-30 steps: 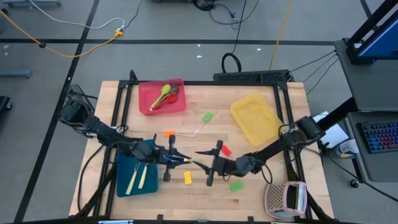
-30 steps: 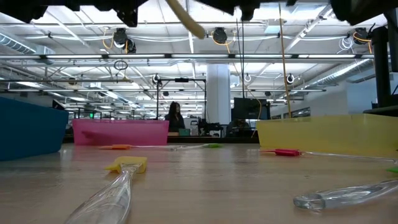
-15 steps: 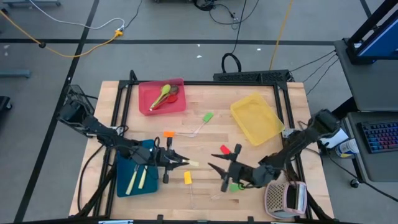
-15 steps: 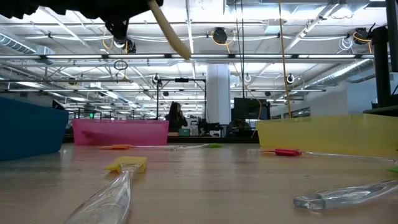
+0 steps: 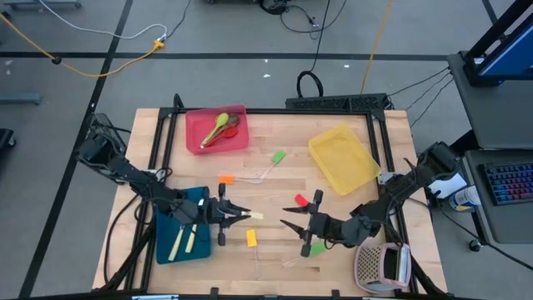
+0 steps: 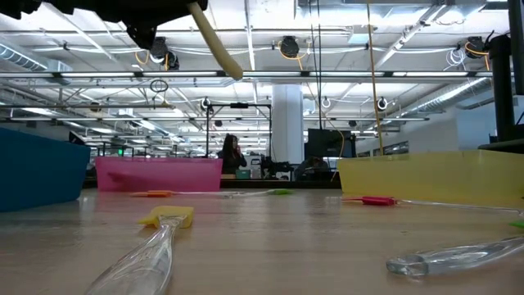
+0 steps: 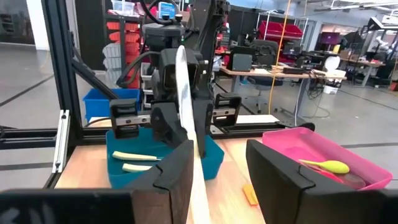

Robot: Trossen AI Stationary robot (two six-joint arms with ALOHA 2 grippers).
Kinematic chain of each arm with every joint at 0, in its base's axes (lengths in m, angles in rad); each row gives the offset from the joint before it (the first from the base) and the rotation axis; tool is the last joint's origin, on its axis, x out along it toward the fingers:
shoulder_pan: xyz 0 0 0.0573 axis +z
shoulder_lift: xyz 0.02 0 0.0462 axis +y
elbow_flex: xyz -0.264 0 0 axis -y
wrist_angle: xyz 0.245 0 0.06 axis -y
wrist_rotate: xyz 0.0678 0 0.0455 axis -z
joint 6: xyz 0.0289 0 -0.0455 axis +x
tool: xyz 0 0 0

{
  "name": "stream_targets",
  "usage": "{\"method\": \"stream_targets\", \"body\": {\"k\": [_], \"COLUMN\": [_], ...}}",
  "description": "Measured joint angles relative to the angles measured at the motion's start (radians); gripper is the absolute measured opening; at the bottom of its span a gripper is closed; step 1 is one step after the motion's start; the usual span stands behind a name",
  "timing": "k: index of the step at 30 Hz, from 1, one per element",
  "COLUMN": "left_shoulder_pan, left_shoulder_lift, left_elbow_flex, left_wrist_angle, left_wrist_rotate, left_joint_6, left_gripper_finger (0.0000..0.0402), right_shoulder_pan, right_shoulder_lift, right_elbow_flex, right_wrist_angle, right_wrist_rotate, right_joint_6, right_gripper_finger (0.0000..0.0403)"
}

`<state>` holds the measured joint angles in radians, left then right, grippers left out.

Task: Pick & Place Kitchen Items
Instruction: Put the kitchen knife into the blue bin

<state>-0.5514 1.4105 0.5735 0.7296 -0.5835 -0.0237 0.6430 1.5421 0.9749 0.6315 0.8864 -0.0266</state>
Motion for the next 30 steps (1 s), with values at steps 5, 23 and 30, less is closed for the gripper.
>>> {"method": "stream_targets", "body": {"k": [5, 23, 30], "left_shoulder_pan": [0.013, 0.030, -0.001], "left_shoulder_lift": [0.000, 0.000, 0.000], "left_elbow_flex": [0.000, 0.000, 0.000], "left_wrist_angle": [0.000, -0.003, -0.009], "left_wrist_rotate": [-0.012, -0.020, -0.018], "left_joint_6": [0.015, -0.006, -0.024], "left_gripper_finger": [0.0054, 0.0055, 0.0055], "right_shoulder_pan": [0.000, 0.000, 0.000], "right_shoulder_lift": [0.000, 0.000, 0.000], "right_elbow_flex": [0.000, 0.000, -0.001], "right_wrist_angle": [0.000, 0.000, 0.007], "right_wrist_rotate": [0.000, -0.001, -0.001], "right_joint_6": [-0.016, -0.019, -0.019], "right_gripper_finger": [0.0144, 0.0142, 0.0145]}}
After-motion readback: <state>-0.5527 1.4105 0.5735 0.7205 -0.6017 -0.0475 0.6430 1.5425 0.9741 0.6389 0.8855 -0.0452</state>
